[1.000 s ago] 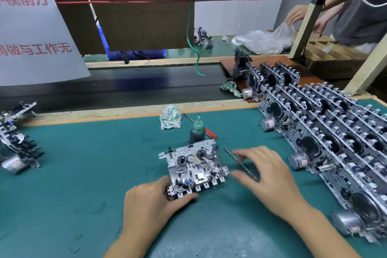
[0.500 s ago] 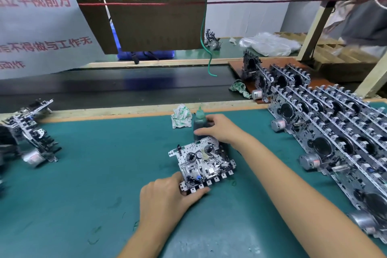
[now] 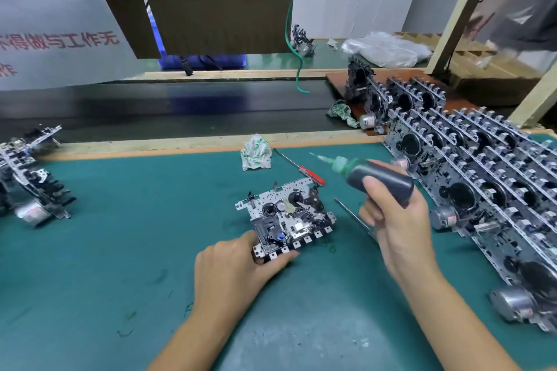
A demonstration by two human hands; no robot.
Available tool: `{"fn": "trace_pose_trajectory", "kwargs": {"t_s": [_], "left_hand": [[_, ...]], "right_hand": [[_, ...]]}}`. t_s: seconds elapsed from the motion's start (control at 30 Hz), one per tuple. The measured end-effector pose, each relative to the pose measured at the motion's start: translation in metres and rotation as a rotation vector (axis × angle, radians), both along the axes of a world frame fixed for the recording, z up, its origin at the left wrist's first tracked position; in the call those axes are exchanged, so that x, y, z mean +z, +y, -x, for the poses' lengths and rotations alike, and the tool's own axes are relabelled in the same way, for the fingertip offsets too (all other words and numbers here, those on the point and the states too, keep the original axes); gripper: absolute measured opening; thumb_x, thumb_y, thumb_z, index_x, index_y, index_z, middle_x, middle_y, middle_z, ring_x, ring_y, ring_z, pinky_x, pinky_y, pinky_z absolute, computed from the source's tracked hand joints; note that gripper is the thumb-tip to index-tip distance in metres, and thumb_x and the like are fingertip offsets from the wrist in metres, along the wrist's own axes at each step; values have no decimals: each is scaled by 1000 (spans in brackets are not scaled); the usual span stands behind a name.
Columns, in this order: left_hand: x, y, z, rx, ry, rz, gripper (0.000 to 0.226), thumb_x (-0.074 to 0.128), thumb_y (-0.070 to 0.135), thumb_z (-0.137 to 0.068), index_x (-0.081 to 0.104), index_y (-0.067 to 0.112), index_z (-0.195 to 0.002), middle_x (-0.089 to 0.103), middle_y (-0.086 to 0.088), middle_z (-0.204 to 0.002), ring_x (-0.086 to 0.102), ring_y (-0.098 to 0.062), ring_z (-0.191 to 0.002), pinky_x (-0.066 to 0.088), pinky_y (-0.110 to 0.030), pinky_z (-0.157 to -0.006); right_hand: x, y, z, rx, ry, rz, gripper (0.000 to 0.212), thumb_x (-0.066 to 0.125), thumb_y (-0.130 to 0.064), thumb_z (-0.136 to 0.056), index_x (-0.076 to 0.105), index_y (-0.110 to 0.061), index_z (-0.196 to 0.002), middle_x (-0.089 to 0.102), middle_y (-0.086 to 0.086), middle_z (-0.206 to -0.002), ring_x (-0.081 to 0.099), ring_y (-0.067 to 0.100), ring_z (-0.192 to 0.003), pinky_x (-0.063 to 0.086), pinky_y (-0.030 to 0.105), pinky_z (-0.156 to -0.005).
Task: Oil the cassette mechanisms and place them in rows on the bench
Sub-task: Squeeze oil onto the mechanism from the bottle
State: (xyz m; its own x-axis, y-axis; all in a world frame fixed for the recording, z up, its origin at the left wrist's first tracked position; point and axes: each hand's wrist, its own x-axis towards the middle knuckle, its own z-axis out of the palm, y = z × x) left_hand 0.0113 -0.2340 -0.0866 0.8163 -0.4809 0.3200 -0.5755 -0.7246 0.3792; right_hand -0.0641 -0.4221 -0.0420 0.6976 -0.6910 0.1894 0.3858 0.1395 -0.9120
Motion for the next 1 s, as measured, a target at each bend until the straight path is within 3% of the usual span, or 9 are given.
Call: {"fn": "trace_pose_trajectory", "kwargs": {"t_s": [0.07,0.13,0.27,0.5,0.67,0.8,0.9,1.0], "left_hand": [[-2,0,0,23,34,-18,75,29,85,-58,50,13,-56,52,-5,-44,56,-30,-52,37,-30,-47],[-4,1,-1,16,18,41,69,31,84,-58,44,16,-52,52,-5,-43,56,-32,-51,37,-30,-47],[-1,-1,0,-29,-38,117,56,46,75,-62,15,29,-52,46,-3,-36,50,-32,-39,32,-25,-41],[-2,-1,0,-33,-80,146,55,52,71,-62,13,32,-54,41,-1,-34,48,-29,-36,31,-24,-38],[1,-1,0,-42,-59,119,67,64,75,-63,12,33,-53,11,9,-34,47,-26,-34,19,-16,-41],[-1,0,-1,-29,-54,88,57,57,74,-62,32,24,-48,12,9,-34,48,-24,-34,23,-18,-39],[-2,0,-2,-3,-17,62,59,51,75,-62,46,17,-48,18,8,-34,49,-24,-36,29,-23,-39],[-2,0,-1,-10,-45,84,57,60,72,-62,33,24,-47,17,8,-34,49,-26,-36,29,-24,-40]], "right_hand": [[-6,4,3,-27,-65,-99,10,71,-14,-73,67,-19,-80,58,-5,-67,31,3,-41,28,14,-40],[-9,9,3,-43,-95,-173,5,62,-20,-75,62,-19,-69,52,-5,-58,28,3,-38,25,14,-36],[-11,19,1,-111,45,-38,40,66,-42,-64,50,-8,-78,47,-6,-49,33,6,-34,27,15,-34],[-21,25,3,-224,44,133,32,63,-45,-66,47,-18,-73,51,-10,-53,41,4,-41,33,14,-37],[-24,23,2,-223,62,164,26,64,-47,-68,51,-24,-70,53,-8,-54,43,5,-41,34,15,-37],[-24,23,1,-203,52,167,22,65,-45,-69,52,-27,-71,54,-7,-55,44,4,-41,35,15,-37],[-24,22,2,-204,56,200,29,63,-45,-71,49,-20,-73,53,-6,-54,41,6,-39,34,15,-37],[-25,22,2,-203,63,224,31,62,-45,-72,49,-17,-73,53,-4,-54,41,8,-38,34,16,-37]]}}
